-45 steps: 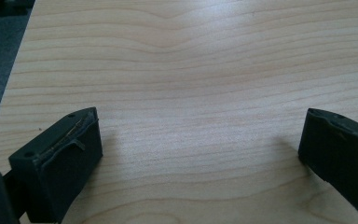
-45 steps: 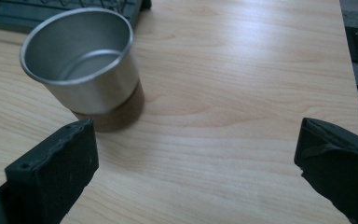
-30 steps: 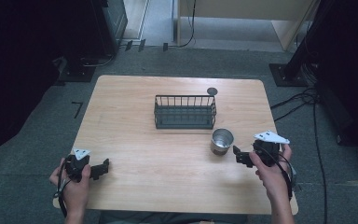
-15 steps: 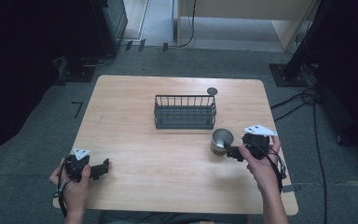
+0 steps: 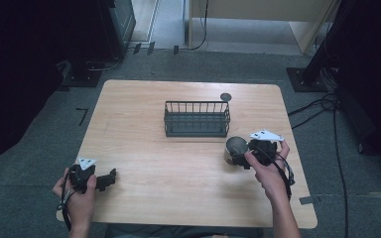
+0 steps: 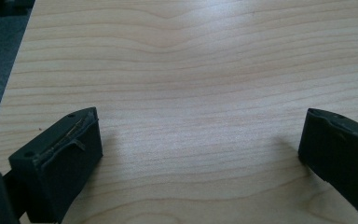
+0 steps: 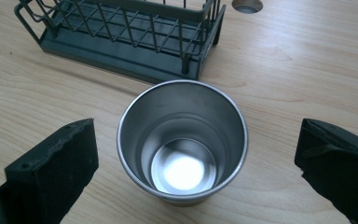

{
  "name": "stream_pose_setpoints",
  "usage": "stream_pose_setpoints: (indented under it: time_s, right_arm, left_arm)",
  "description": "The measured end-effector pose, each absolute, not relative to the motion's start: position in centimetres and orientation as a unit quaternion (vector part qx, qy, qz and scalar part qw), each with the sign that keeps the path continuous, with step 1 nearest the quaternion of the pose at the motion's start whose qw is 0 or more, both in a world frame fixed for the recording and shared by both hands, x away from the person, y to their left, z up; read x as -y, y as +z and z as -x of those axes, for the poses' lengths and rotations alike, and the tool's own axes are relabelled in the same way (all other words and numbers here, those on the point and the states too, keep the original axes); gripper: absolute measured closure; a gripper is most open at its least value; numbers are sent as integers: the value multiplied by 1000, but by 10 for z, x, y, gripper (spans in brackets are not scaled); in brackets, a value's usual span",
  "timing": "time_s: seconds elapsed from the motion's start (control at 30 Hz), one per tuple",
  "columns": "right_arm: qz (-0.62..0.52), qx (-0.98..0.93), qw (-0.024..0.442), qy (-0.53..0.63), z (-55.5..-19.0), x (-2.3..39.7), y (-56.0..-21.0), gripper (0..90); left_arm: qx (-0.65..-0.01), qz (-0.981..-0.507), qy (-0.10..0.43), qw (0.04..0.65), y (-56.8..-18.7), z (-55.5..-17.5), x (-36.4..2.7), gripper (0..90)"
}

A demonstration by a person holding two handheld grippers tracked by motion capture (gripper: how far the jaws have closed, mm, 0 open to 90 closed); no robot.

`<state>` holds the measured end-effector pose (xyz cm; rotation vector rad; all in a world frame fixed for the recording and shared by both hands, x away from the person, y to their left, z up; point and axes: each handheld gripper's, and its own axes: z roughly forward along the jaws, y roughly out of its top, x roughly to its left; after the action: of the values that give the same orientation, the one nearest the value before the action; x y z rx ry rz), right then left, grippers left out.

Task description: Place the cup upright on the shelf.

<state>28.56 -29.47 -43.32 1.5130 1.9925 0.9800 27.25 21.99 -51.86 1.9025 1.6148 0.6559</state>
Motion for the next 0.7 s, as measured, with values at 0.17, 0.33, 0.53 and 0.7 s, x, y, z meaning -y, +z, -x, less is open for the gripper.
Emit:
stream_pose_setpoints:
  time_s: [0.17, 0.33, 0.53, 0.7]
  right_arm:
    - [-549, -721, 219, 361, -290, 290, -438, 0]
    - [-559, -709, 220, 369, -293, 289, -445, 0]
    - [-559, -708, 218, 373, -296, 285, -451, 0]
    - [-558, -712, 220, 366, -298, 281, -457, 0]
  left_arm:
    - [-601, -708, 244, 277, -519, -273, -220, 0]
    - [-601, -708, 244, 277, -519, -273, -220, 0]
    - [-601, -709, 244, 277, -519, -273, -220, 0]
    - [-601, -708, 244, 277, -519, -273, -220, 0]
